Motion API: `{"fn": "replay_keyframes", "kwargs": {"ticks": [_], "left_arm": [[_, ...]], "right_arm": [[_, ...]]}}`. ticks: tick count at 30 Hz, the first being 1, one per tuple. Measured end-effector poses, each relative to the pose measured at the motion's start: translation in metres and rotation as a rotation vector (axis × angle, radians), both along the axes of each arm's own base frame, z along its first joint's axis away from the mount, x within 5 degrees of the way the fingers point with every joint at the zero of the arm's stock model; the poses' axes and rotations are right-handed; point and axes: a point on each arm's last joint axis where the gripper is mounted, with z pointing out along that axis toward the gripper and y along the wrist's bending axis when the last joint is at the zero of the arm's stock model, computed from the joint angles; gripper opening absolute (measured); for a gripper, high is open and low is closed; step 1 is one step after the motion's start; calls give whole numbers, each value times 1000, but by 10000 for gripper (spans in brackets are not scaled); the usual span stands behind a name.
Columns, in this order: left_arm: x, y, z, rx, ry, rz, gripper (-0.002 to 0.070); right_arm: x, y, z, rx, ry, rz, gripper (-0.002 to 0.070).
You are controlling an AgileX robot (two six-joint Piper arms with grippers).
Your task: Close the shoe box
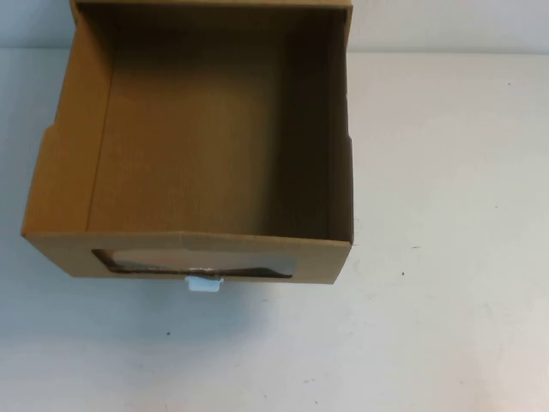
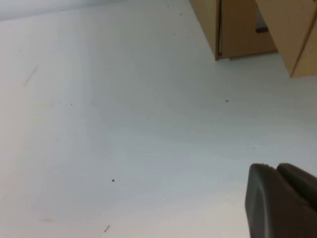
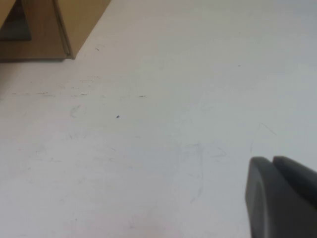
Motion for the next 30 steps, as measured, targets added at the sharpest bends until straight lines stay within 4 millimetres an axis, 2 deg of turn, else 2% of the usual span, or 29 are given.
{"fn": "replay_keyframes", "kwargs": {"ticks": [25,30], "left_arm": [[0,0,1,-16,-9,3,-5],[1,-1,4,-120,-29,16,-5]], "right_arm": [[0,0,0,0,0,0,-13],[0,0,0,0,0,0,-13]]}}
